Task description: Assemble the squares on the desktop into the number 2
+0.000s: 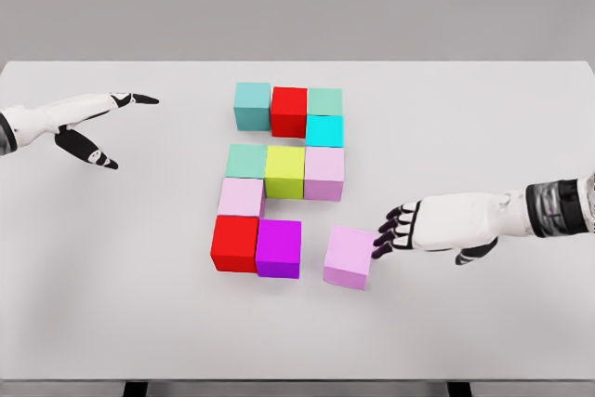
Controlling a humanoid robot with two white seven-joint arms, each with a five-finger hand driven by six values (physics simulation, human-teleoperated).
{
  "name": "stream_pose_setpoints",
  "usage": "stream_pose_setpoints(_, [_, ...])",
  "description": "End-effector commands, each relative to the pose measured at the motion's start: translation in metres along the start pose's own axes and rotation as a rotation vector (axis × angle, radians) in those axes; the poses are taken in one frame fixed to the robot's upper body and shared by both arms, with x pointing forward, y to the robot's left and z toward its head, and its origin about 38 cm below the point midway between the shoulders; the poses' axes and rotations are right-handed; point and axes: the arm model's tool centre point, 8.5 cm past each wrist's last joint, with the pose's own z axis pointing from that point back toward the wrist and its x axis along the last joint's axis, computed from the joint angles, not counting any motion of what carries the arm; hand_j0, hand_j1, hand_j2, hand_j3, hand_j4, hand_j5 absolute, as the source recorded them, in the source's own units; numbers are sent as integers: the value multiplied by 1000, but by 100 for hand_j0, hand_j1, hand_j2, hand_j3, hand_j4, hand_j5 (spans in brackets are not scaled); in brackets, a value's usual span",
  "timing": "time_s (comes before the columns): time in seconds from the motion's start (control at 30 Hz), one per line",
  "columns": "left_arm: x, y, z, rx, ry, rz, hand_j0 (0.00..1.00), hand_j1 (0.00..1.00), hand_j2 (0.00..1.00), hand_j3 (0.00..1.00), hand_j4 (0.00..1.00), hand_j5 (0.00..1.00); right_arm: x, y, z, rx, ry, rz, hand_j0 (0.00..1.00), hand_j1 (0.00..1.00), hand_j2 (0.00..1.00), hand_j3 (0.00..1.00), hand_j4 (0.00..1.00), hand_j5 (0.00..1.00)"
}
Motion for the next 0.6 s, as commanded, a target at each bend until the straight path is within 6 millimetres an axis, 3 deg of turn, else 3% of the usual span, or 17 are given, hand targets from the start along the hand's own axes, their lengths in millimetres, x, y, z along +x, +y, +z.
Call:
stream_pose_setpoints(0.0, [0, 1, 0, 6, -2, 5, 100, 100, 100, 100, 100, 100, 3, -2, -7, -11, -21, -4, 100, 100, 100, 100, 100, 100])
stream_pose_setpoints(0.23, [1, -1, -1, 3, -4, 8, 100, 100, 100, 100, 100, 100, 10, -15, -27, -13, -75, 31, 100, 100, 100, 100, 100, 100])
stream_pose_setpoints(0.57, [5, -3, -7, 1, -19, 10, 100, 100, 100, 100, 100, 100, 5, -12, -18, 1, -51, 27, 100, 100, 100, 100, 100, 100])
